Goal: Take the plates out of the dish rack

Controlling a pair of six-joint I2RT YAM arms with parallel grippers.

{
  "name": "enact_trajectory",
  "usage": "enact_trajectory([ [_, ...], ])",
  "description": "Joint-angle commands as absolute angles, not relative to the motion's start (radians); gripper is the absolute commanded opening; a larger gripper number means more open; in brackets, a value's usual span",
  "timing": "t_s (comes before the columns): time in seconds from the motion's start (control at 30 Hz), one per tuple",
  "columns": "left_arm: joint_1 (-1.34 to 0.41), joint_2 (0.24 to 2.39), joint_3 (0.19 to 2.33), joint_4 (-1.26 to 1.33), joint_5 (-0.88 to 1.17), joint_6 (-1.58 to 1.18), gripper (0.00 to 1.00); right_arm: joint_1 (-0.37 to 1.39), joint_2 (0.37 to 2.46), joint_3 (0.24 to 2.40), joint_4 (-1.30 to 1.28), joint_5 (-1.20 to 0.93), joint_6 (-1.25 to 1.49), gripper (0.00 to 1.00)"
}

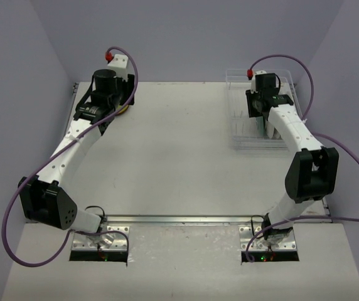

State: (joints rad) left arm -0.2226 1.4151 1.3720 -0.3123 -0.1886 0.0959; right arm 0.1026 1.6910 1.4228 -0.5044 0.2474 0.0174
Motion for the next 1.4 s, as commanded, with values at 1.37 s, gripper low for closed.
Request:
enact_trajectory([
  [1.37,-0.252,1.344,1.325,-0.277,-0.191,0.035,0.53,0.000,1.800,1.516,-0.461,0.152,0.009,0.04],
])
